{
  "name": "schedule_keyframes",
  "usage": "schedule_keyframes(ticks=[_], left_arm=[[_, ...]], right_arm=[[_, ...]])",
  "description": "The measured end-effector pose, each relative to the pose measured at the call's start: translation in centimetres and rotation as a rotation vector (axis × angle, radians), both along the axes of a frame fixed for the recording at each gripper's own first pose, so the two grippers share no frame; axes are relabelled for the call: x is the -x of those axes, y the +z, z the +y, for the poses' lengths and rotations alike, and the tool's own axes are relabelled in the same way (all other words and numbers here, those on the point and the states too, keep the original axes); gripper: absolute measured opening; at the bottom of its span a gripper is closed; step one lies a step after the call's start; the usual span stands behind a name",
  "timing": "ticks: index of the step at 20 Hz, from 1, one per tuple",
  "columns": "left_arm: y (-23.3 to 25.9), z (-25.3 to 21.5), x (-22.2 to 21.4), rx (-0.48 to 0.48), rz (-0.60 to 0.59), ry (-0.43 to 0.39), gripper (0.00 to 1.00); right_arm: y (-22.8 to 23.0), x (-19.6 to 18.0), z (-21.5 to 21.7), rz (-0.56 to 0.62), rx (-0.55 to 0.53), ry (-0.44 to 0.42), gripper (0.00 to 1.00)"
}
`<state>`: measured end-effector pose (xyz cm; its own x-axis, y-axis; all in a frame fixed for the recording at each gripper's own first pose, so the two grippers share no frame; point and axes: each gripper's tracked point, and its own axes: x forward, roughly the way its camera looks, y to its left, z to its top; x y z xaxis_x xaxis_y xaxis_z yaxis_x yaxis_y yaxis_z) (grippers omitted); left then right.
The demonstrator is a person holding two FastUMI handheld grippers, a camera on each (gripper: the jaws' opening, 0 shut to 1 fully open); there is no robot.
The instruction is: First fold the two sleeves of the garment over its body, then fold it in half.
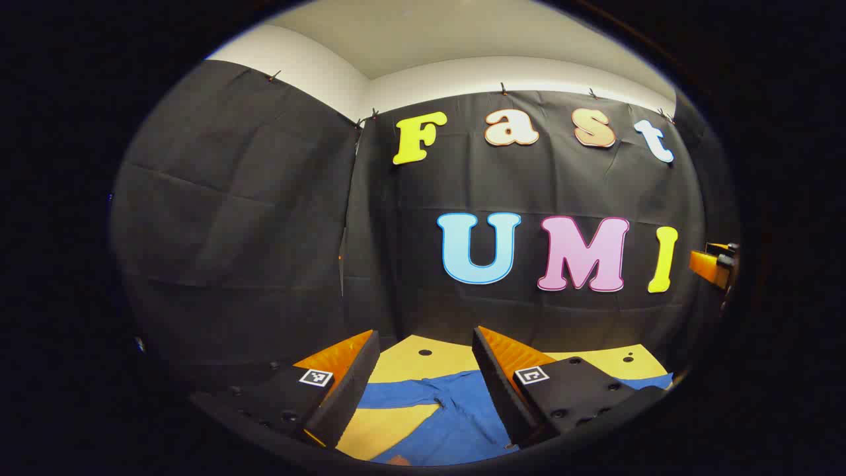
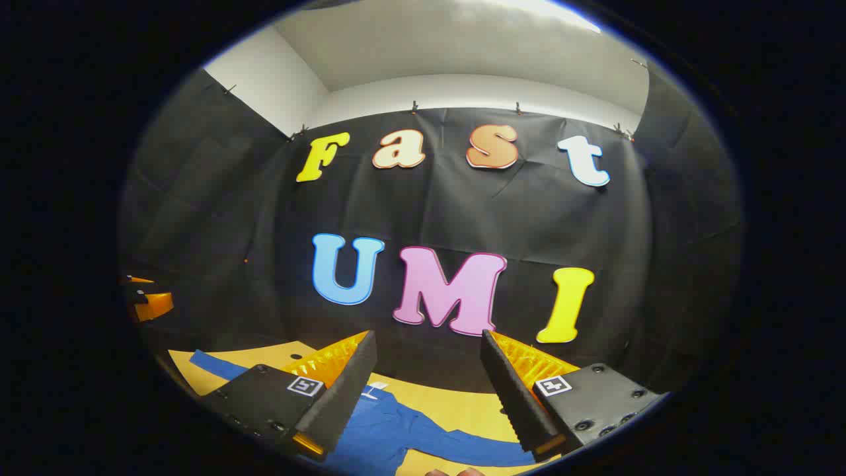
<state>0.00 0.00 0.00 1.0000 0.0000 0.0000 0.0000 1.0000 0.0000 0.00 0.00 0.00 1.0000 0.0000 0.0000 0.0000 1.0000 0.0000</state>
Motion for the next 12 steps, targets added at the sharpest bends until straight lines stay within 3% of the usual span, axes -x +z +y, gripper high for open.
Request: schedule_keyframes(ticks=[1, 7, 12], left_arm=[[0.2, 0.0, 0.0, 0.003, -0.006, 0.006, 0.82], [0.3, 2.2, -1.8, -0.011, 0.022, -0.005, 0.82], [1.3, 5.3, -2.6, 0.009, 0.002, 0.01, 0.82]], right_arm=[[-0.2, -0.4, -0.1, 0.005, 0.017, -0.001, 1.0], [1.2, -1.3, 0.6, -0.005, -0.006, -0.066, 1.0], [2.4, -2.6, 3.5, -0.032, 0.015, -0.049, 1.0]])
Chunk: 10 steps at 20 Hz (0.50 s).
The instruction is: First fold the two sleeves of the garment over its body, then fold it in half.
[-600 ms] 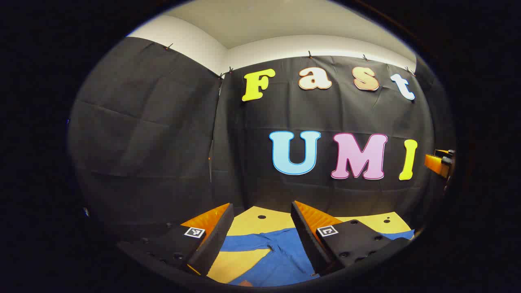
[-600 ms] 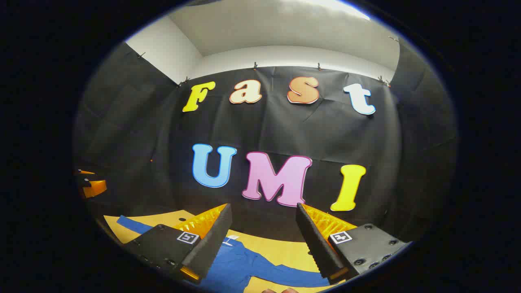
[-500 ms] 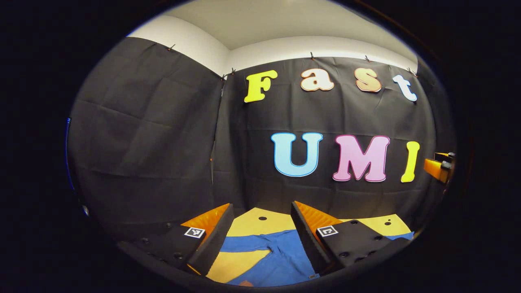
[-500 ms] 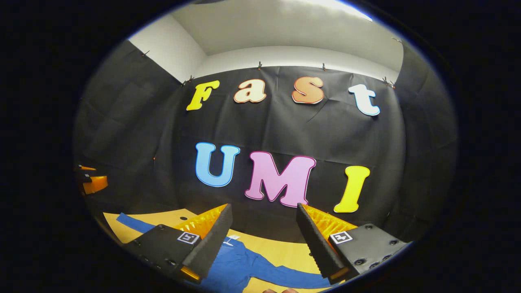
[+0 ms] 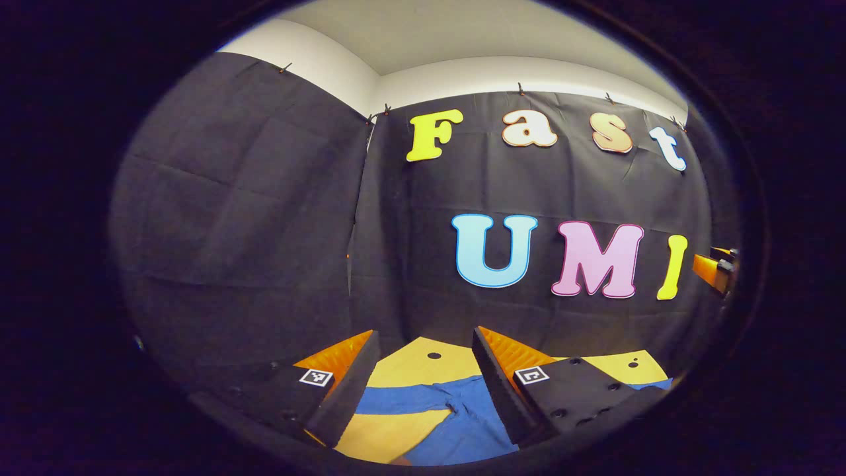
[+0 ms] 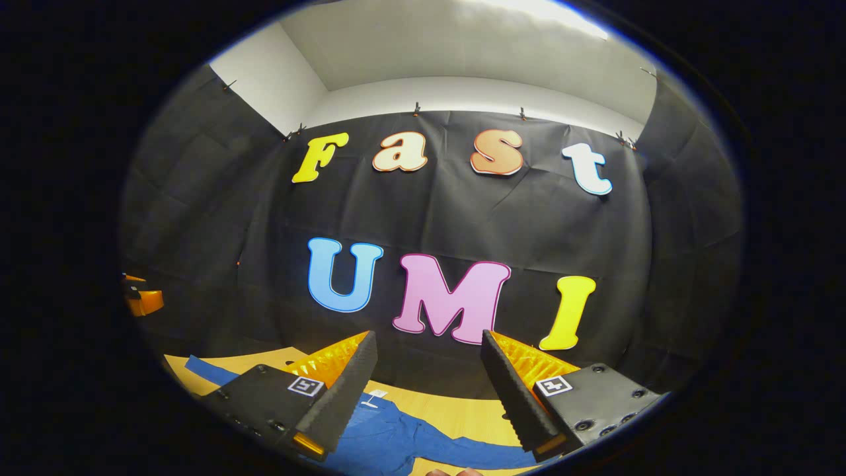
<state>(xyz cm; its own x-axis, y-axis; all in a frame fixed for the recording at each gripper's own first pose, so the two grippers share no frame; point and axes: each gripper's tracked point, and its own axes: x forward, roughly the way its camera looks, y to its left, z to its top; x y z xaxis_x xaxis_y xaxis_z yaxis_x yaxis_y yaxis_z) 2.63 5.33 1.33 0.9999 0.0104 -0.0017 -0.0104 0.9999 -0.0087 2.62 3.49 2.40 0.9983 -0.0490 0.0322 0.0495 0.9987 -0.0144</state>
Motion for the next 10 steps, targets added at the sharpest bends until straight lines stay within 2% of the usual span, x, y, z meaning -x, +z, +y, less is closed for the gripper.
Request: schedule_keyframes(ticks=[2, 3, 5, 7, 10], left_arm=[[0.0, 1.2, -0.3, -0.02, -0.002, 0.019, 0.82], [0.0, 1.4, -0.4, -0.025, -0.003, 0.021, 0.82], [0.0, 1.4, -0.5, -0.021, -0.004, 0.007, 0.82], [0.1, 0.8, -0.9, -0.014, -0.01, -0.025, 0.82], [-0.4, 0.9, -2.0, -0.025, 0.007, -0.027, 0.82]], right_arm=[[0.4, -0.2, 1.7, -0.017, -0.005, 0.036, 1.0], [0.3, -0.3, 2.2, -0.018, -0.015, 0.045, 0.93], [-0.7, -0.5, 2.8, 0.016, -0.035, 0.048, 0.94], [-1.7, -0.5, 2.7, 0.055, -0.043, 0.031, 0.93], [-2.8, -0.4, 1.8, 0.096, -0.052, -0.01, 0.93]])
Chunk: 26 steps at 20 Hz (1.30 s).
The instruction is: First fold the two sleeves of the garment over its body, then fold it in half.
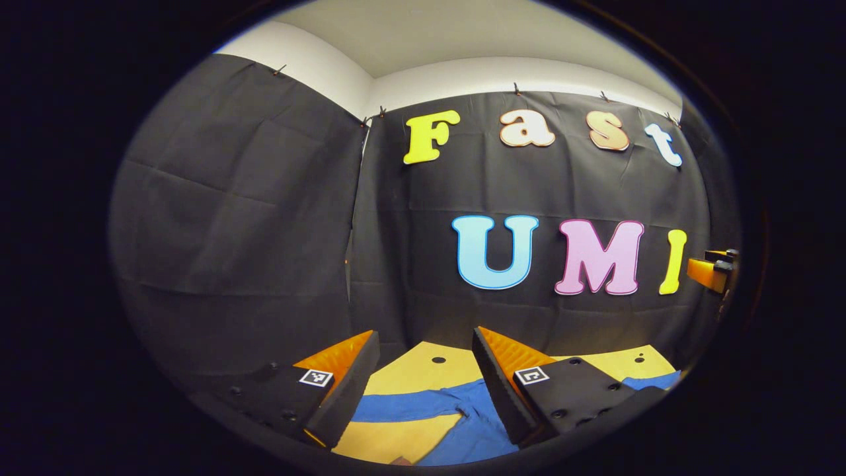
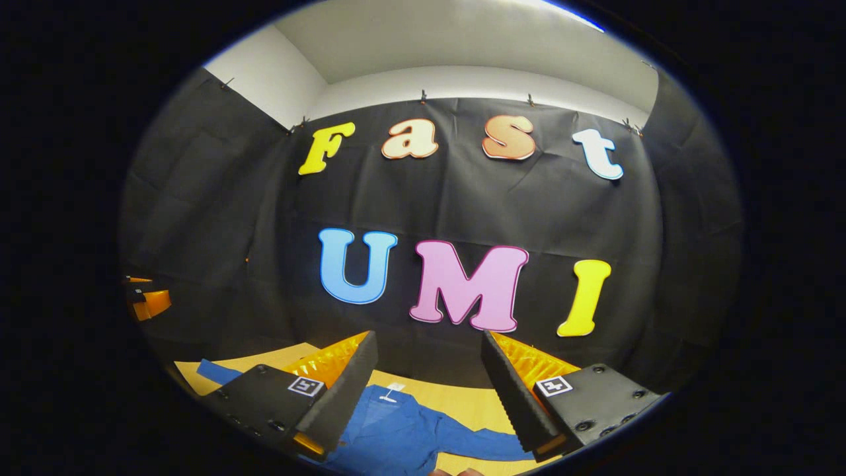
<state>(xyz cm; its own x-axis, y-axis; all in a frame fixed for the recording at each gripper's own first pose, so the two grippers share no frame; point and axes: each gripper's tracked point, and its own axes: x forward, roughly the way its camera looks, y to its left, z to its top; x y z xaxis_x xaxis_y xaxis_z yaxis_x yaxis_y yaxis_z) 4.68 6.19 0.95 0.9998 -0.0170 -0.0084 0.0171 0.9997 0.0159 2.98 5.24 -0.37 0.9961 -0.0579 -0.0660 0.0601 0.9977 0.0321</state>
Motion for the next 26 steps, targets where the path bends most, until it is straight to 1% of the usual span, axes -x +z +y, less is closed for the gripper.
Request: schedule_keyframes(ticks=[1, 2, 4, 5, 6, 9, 12, 16, 17, 18, 21, 24, 25, 26], left_arm=[[0.0, -0.1, -0.3, 0.001, 0.003, -0.006, 0.82], [-0.2, -0.3, -0.6, 0.004, 0.007, -0.014, 0.82], [-0.3, -0.3, -1.1, 0.012, 0.008, -0.022, 0.82], [-0.4, -0.2, -1.2, 0.012, 0.012, -0.022, 0.82], [-0.6, 0.0, -1.4, 0.009, 0.015, -0.016, 0.82], [-1.1, 0.8, -1.7, 0.012, 0.03, 0.012, 0.82], [-1.6, 1.1, -1.5, 0.029, 0.042, 0.016, 0.82], [-1.1, 1.1, -0.8, 0.001, 0.02, 0.015, 0.82], [-0.9, 1.0, -0.6, -0.006, 0.015, 0.008, 0.82], [-0.8, 0.6, -0.4, -0.013, 0.011, -0.001, 0.82], [0.0, -0.8, -0.3, -0.029, -0.013, -0.039, 0.82], [0.1, -2.5, -0.4, -0.019, -0.016, -0.076, 0.82], [0.1, -3.1, -0.5, -0.013, -0.014, -0.088, 0.82], [0.0, -3.6, -0.6, -0.008, -0.011, -0.098, 0.82]], right_arm=[[-0.2, 0.2, -0.4, 0.005, 0.002, -0.014, 0.93], [-0.1, 0.3, -0.9, 0.006, 0.007, -0.029, 1.0], [-0.2, 0.6, -1.4, 0.006, 0.019, -0.053, 1.0], [-0.3, 0.7, -1.6, 0.008, 0.023, -0.06, 0.93], [-0.4, 0.8, -1.6, 0.01, 0.024, -0.063, 1.0], [-0.4, 1.0, -1.5, 0.011, 0.026, -0.058, 1.0], [-0.6, 1.0, -1.7, 0.01, 0.026, -0.062, 1.0], [-2.1, 1.2, -2.6, 0.039, 0.004, -0.084, 1.0], [-2.7, 1.2, -3.2, 0.047, 0.002, -0.097, 0.93], [-3.4, 1.3, -3.7, 0.06, 0.001, -0.11, 1.0], [-4.7, 1.8, -5.3, 0.084, 0.004, -0.146, 1.0], [-5.3, 2.2, -7.1, 0.082, 0.004, -0.177, 1.0], [-5.7, 2.5, -7.8, 0.083, 0.0, -0.19, 0.93], [-6.3, 2.7, -8.7, 0.091, -0.003, -0.207, 0.93]])
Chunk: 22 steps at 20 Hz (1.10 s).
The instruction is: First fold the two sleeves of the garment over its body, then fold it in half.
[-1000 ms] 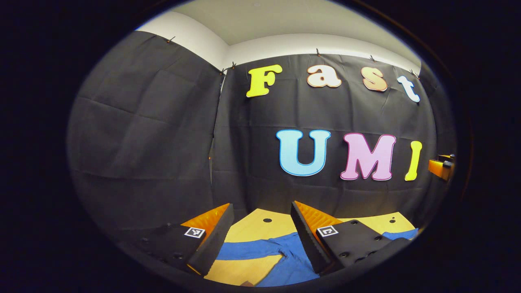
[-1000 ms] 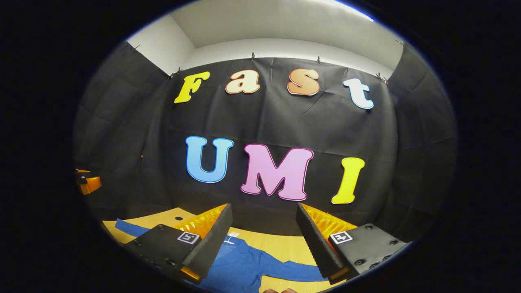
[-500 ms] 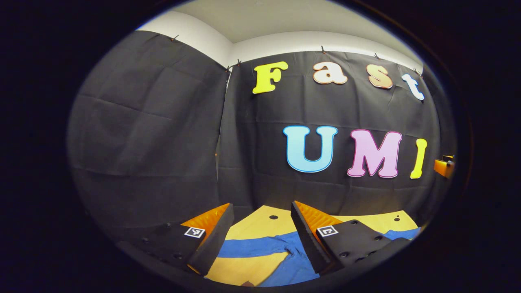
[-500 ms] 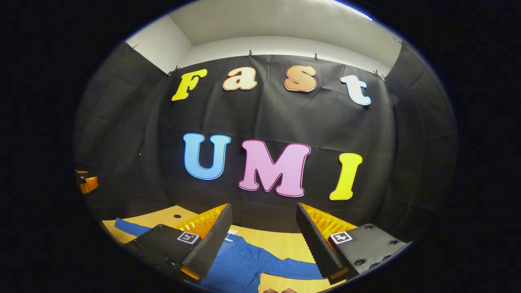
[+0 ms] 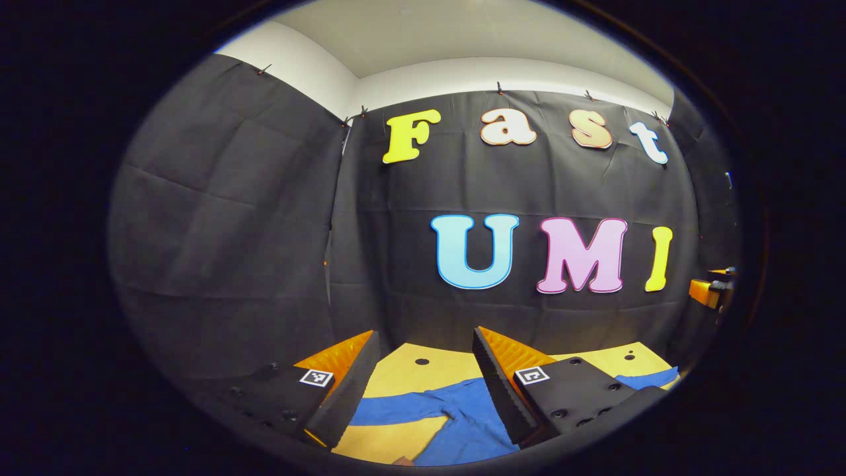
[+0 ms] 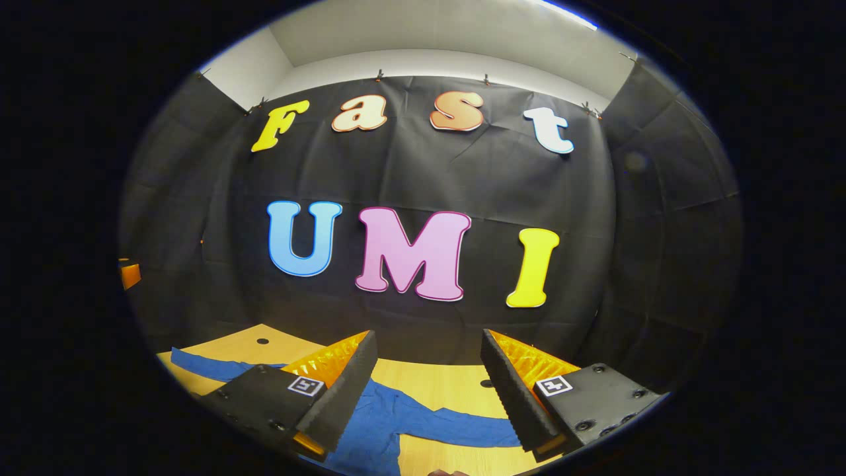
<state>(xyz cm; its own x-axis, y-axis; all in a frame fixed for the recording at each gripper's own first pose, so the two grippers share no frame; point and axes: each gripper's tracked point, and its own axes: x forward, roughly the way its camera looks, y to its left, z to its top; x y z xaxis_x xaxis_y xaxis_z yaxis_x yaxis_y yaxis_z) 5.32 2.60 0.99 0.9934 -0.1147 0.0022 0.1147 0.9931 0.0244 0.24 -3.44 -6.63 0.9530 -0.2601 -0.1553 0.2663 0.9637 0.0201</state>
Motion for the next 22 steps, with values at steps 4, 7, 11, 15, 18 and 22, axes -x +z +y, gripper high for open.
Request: schedule_keyframes(ticks=[4, 7, 11, 15, 18, 22], left_arm=[[-0.4, -1.9, -0.2, -0.002, 0.008, -0.035, 0.82], [-0.6, -2.9, -0.2, -0.018, 0.014, -0.051, 0.82], [-0.7, -3.4, 0.0, -0.045, 0.015, -0.054, 0.82], [-1.2, -3.9, 0.2, -0.043, 0.036, -0.05, 0.82], [-1.1, -4.0, 0.3, -0.075, 0.034, -0.042, 0.82], [-0.8, -3.8, 0.4, -0.11, 0.034, -0.019, 0.82]], right_arm=[[-3.9, 0.6, -4.8, 0.062, 0.015, -0.07, 1.0], [-8.8, 1.7, -8.5, 0.128, -0.008, -0.116, 1.0], [-15.6, 3.2, -13.1, 0.222, -0.092, -0.206, 0.92], [-23.8, 4.9, -17.4, 0.351, -0.157, -0.297, 1.0], [-30.5, 6.6, -20.6, 0.475, -0.285, -0.426, 1.0], [-36.4, 8.3, -22.4, 0.556, -0.398, -0.524, 1.0]])
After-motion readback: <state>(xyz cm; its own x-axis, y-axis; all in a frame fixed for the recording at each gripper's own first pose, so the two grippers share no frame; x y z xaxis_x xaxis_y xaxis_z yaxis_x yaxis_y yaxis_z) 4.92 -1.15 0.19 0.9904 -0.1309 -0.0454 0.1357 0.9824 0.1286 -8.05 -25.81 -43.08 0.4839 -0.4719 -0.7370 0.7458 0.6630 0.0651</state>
